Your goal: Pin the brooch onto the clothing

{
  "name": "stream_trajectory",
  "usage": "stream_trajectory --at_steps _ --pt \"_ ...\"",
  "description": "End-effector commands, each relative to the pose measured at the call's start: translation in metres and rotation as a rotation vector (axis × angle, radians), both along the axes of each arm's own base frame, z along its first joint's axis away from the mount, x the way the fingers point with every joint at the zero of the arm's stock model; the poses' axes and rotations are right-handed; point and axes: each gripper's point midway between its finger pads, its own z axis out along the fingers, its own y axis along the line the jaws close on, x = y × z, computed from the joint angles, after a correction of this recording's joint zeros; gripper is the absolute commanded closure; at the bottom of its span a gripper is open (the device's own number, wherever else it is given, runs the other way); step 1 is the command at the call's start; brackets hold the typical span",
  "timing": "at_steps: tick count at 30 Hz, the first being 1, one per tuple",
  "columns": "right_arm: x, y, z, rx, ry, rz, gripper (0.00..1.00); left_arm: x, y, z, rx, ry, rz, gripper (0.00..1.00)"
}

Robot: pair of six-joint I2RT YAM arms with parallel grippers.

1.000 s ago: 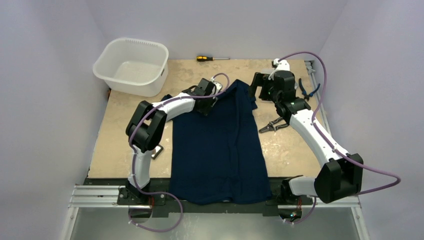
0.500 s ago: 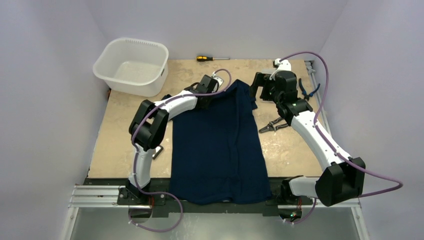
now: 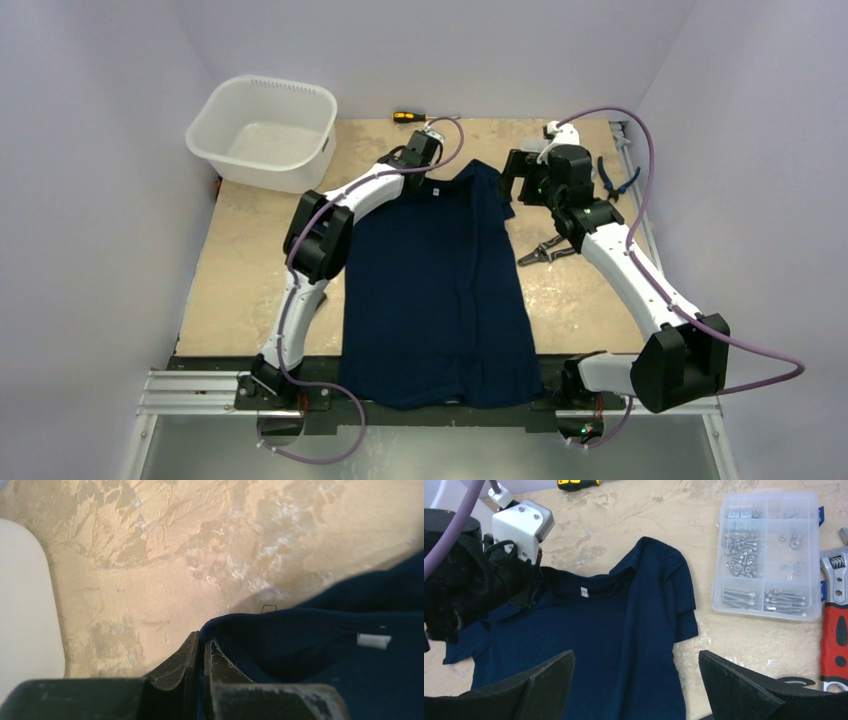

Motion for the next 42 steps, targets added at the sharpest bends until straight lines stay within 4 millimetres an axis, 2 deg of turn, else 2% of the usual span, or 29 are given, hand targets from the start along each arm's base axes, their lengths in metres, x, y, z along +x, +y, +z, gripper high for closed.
stream_trajectory --at_steps 1,8,24,34,36,39,41,42 --pt "-0.003 0.003 0.009 0.027 -0.027 0.015 0.03 0.026 0.021 0.008 0.021 -0.043 0.083 1.0" --pt "0.001 0.006 0.004 0.029 -0.012 0.024 0.03 0.04 0.03 -0.002 0.031 -0.063 0.123 1.0" --pt "0.011 0.01 -0.019 0.017 0.037 0.027 0.03 0.082 0.041 0.005 0.032 -0.195 0.193 1.0" --pt "0.022 0.014 -0.035 0.014 0.074 0.031 0.03 0.107 0.065 0.008 0.046 -0.309 0.303 0.98" --pt "0.025 0.016 -0.037 0.016 0.08 0.03 0.03 0.112 0.066 0.011 0.05 -0.339 0.318 0.79" --pt "0.03 0.016 -0.039 0.013 0.086 0.028 0.03 0.118 0.063 0.029 0.021 -0.37 0.34 0.42" --pt "0.033 0.016 -0.039 0.013 0.09 0.023 0.03 0.117 0.06 0.05 -0.019 -0.393 0.35 0.28" --pt "0.034 0.017 -0.038 0.014 0.092 0.021 0.03 0.115 0.059 0.062 -0.043 -0.403 0.352 0.24"
